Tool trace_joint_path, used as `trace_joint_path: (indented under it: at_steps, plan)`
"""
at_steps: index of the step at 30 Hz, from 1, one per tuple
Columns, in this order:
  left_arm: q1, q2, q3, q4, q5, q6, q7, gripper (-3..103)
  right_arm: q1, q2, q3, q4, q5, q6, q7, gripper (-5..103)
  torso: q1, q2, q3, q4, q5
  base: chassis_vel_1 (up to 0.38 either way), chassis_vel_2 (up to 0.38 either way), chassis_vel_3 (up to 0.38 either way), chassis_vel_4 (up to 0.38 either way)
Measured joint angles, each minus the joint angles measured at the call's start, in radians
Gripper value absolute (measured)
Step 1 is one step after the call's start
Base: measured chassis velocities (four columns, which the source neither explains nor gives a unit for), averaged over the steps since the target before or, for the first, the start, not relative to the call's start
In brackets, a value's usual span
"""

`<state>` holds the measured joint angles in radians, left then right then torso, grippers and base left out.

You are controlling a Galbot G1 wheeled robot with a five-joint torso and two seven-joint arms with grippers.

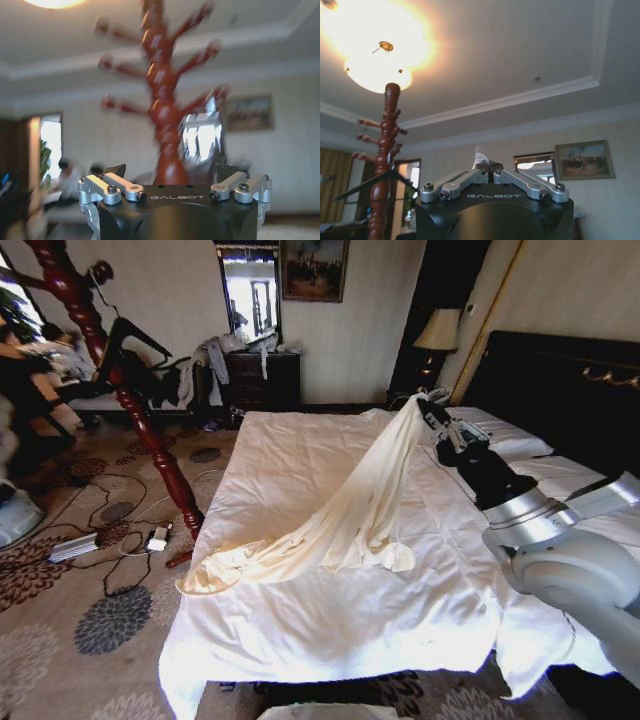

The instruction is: Pick up the clothes from the bed and hang them on the clothes hanger.

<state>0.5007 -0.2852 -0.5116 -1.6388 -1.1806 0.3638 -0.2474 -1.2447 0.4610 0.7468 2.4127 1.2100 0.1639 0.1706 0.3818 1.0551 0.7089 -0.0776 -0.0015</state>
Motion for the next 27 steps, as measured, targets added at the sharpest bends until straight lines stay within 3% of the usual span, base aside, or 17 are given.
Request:
trace_joint_path:
  at_steps: [3,4,7,8,11,13,17,18,21,27]
  plan:
    - [-0.160,-0.024,0.147,0.070,-0.031,0.012,0.016,100,-0.010,0.040,0.004,-0.001,-0.016,-0.001,0.005,0,0.000,0.000,0.000,-0.0003,0.0018,0.000,0.000,0.000,0.000]
    - [-0.160,-0.024,0.147,0.070,-0.031,0.012,0.016,100,-0.010,0.040,0.004,-0.001,-0.016,-0.001,0.005,0,0.000,0.000,0.000,-0.0003,0.0018,0.000,0.000,0.000,0.000]
    - [-0.342,-0.080,0.325,0.119,-0.079,0.011,0.025,100,-0.028,0.057,0.006,0.000,-0.043,-0.002,0.008,0,0.000,0.000,0.000,-0.0006,0.0015,0.000,0.000,0.000,0.000]
    - [-0.342,-0.080,0.325,0.119,-0.079,0.011,0.025,100,-0.028,0.057,0.006,0.000,-0.043,-0.002,0.008,0,0.000,0.000,0.000,-0.0006,0.0015,0.000,0.000,0.000,0.000]
    - [-0.512,-0.131,0.489,0.168,-0.069,0.019,0.010,100,-0.030,0.061,0.002,-0.001,-0.051,-0.005,0.013,0,0.000,0.000,0.000,-0.0003,0.0018,0.000,0.000,0.000,0.000]
    - [-0.557,-0.147,0.528,0.183,-0.062,0.036,-0.002,100,-0.031,0.062,0.002,-0.002,-0.053,-0.007,0.016,0,0.000,0.000,0.000,-0.0005,0.0020,0.000,0.000,0.000,0.000]
    - [-0.759,-0.228,0.737,0.291,-0.041,0.118,-0.034,100,-0.040,0.070,0.000,-0.003,-0.064,-0.017,0.036,0,0.000,0.000,0.000,0.0002,0.0011,0.000,0.000,0.000,0.000]
    - [-0.759,-0.228,0.737,0.291,-0.041,0.118,-0.034,100,-0.040,0.070,0.000,-0.003,-0.064,-0.017,0.036,0,0.000,0.000,0.000,0.0002,0.0011,0.000,0.000,0.000,0.000]
    - [-0.862,-0.282,0.852,0.356,-0.054,0.188,-0.054,100,-0.043,0.081,-0.005,-0.005,-0.073,-0.024,0.045,0,0.000,0.000,0.000,-0.0006,0.0017,0.000,0.000,0.000,0.000]
    - [-0.964,-0.350,0.917,0.430,-0.080,0.296,-0.110,100,-0.059,0.094,-0.006,-0.004,-0.090,-0.028,0.063,0,0.000,0.000,0.000,0.0000,0.0015,0.000,0.000,0.000,0.000]
